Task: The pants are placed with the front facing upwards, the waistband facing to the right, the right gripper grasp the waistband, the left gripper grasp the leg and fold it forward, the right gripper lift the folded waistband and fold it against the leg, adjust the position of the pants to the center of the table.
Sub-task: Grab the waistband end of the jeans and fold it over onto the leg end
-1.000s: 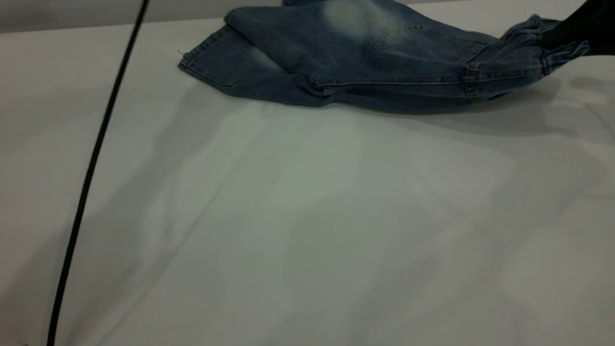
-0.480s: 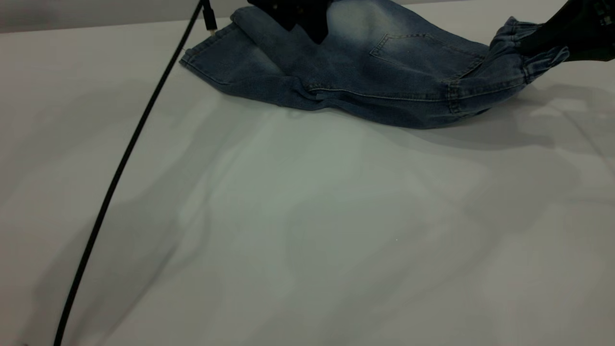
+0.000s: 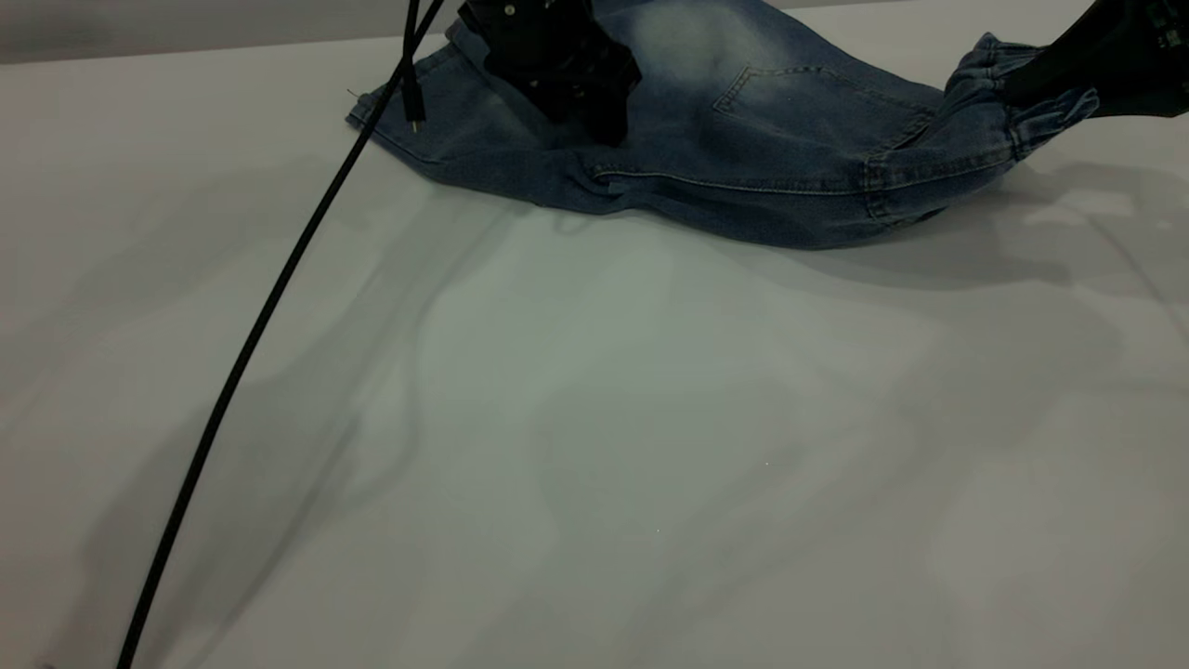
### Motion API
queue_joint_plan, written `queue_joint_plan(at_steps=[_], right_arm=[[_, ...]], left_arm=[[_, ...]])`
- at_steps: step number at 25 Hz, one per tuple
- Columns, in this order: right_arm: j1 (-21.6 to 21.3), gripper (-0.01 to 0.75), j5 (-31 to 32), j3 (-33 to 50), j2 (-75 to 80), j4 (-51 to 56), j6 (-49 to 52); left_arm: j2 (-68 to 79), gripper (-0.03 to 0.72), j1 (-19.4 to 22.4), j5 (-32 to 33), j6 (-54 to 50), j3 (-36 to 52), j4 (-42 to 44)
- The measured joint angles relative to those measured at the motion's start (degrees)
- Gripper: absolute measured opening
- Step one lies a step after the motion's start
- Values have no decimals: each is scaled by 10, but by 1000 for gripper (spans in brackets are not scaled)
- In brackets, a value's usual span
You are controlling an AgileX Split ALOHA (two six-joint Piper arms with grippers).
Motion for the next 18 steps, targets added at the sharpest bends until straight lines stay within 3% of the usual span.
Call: queue_joint_plan(at_steps=[9,18], right_arm=[[-1,48,-4,-1,0,2,0],[-1,48,-11,-2,0,2,-1]], left_arm=[[0,465,0,85,0,0,1],[-1,422,0,220,0,-1,-26]])
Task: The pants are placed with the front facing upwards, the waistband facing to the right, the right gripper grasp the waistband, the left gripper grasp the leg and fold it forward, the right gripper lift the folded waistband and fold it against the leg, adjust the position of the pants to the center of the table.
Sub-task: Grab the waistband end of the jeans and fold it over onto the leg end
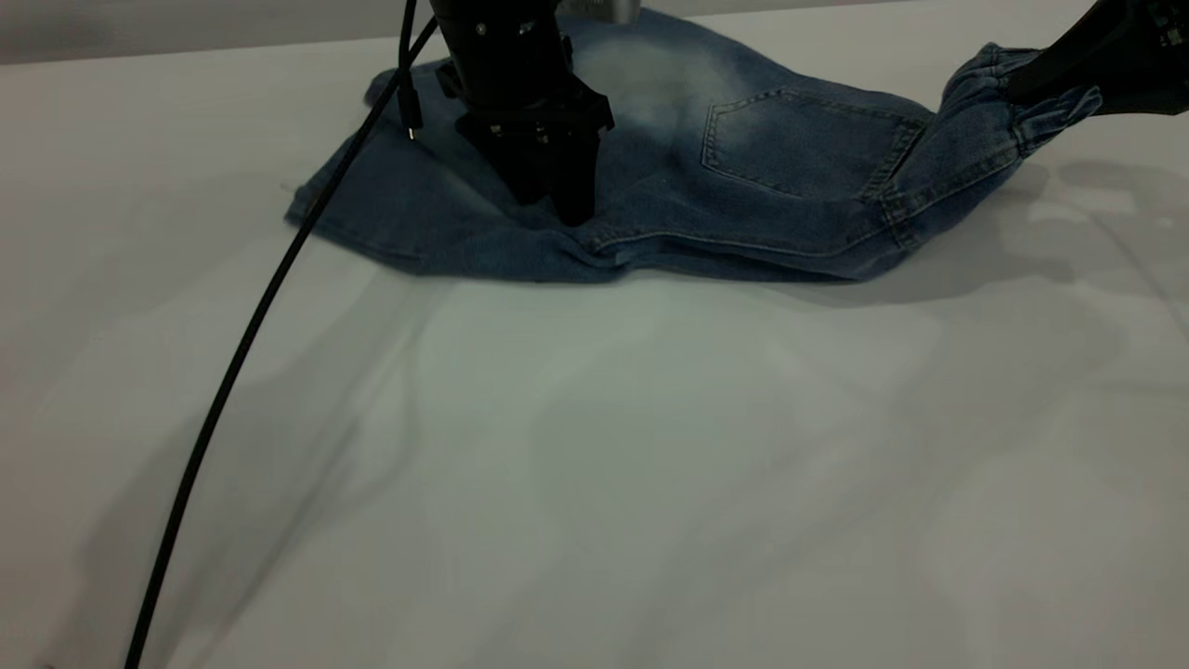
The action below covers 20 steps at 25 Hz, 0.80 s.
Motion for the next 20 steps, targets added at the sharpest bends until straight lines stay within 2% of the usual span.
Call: queue_joint_plan(at_steps=[9,17,20], right_arm=[[0,48,-4,0,0,0,-3],[0,48,-4,0,0,0,-7],[0,48,-4,0,-1,0,-8]], left_arm=[[-45,416,-1,-1,-3,1,-40],[-67,416,-6,-5,22,-41,-12],[-63,416,-25,-34,22,-50,0]])
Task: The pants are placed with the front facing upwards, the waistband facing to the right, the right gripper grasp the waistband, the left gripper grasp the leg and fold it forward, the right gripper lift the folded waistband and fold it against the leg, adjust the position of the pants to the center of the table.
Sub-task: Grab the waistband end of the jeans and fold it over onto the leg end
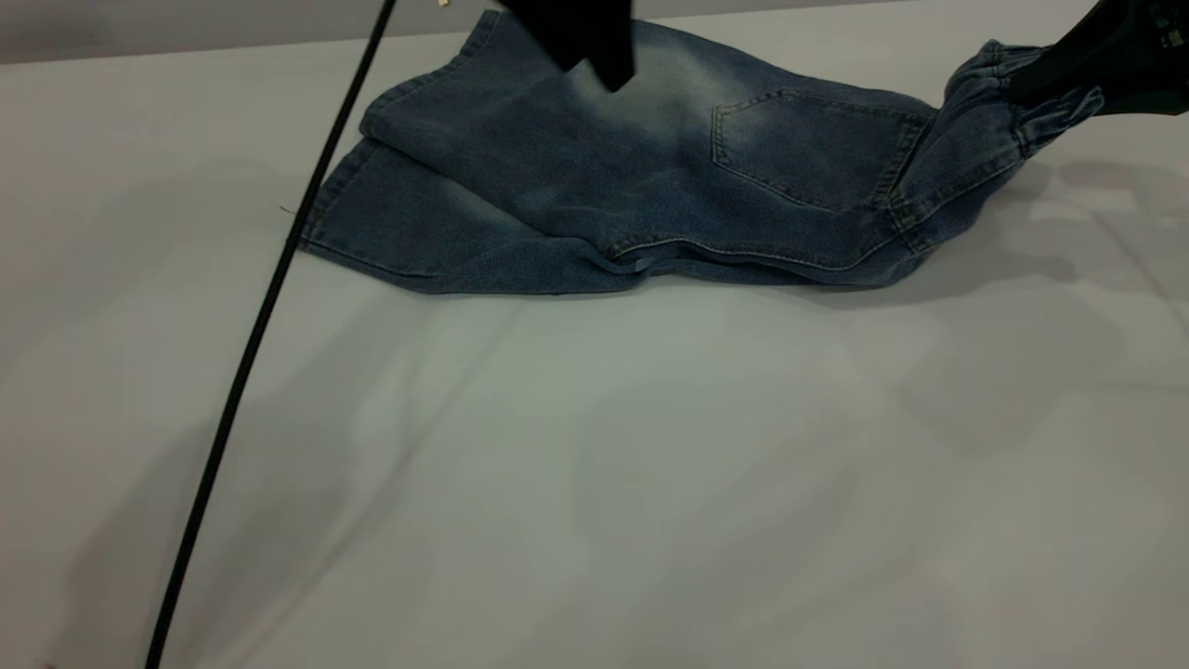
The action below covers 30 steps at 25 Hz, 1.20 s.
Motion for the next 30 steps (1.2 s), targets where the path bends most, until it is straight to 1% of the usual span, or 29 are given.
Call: queue_joint_plan(at_steps=[5,9,18,25,28,30], right_arm=[[0,48,11,0,0,0,-2],[0,48,21,0,0,0,-6],[0,48,27,0,-31,-3,-6],[0,48,38,-1,-74,-1,10],[13,48,46,-9,-81,2,14],[30,48,48,-20,-81,-1,24]], left_arm=[[20,416,-45,-46,-18,0,62],[42,415,-68,-55,-29,0,102],[76,415,-66,-58,-55,1,151],[80,415,-66,-66,-55,1,146],[80,415,-66,-67,-55,1,146],[80,415,-66,-66,-55,1,145]])
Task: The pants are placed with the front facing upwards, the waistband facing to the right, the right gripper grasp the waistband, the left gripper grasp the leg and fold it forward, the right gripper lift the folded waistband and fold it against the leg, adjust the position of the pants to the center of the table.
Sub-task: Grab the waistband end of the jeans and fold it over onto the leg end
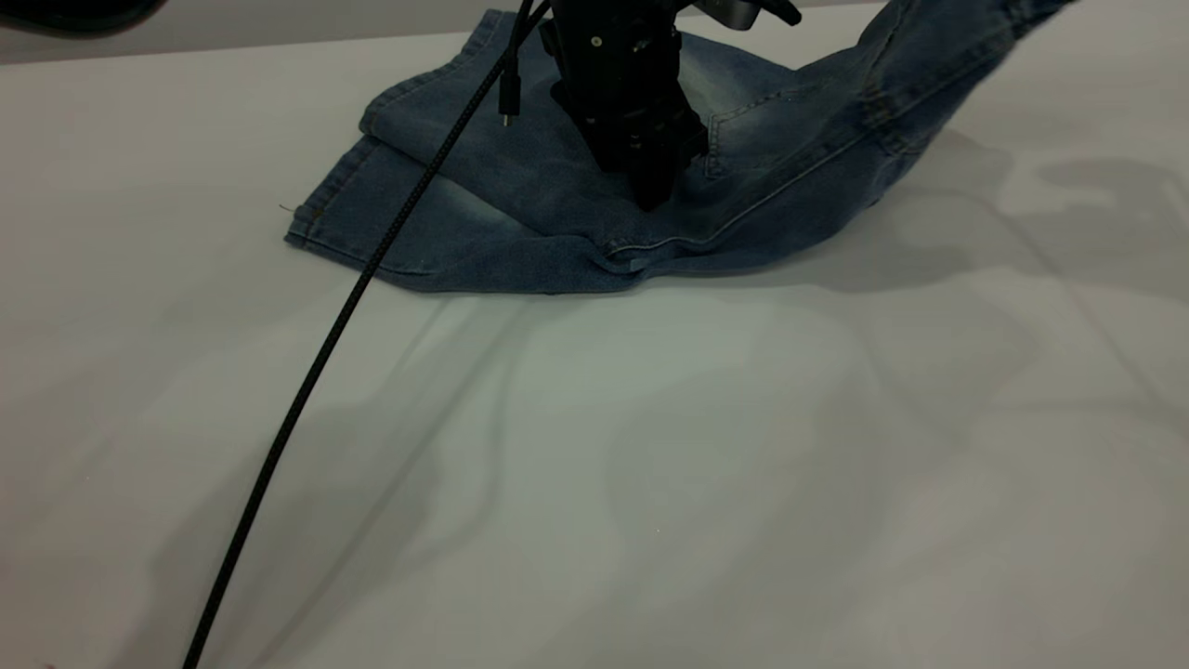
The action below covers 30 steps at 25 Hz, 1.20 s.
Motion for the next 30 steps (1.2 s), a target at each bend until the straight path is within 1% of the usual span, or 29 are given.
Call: queue_joint_plan(at_steps=[7,11,13,16,18,24,30], right_arm=[[77,48,0,-54,1,-9,37],[109,48,-15,-62,3,-11,46],[118,48,-18,-63,10,-10,46],[120,48,-13,-65,19,-8,46],[119,48,-13,-65,19,-9,46],[119,48,-13,-66,19,-9,45],[119,48,-11,-66,19,-14,45]], left_arm=[[0,415,0,0,0,0,0],[0,415,-1,0,0,0,0],[0,415,-1,0,0,0,0],[0,415,-1,5,0,0,0],[-4,415,-1,19,0,0,1],[-34,415,-1,66,0,-18,52],[-55,415,1,93,1,-40,64]])
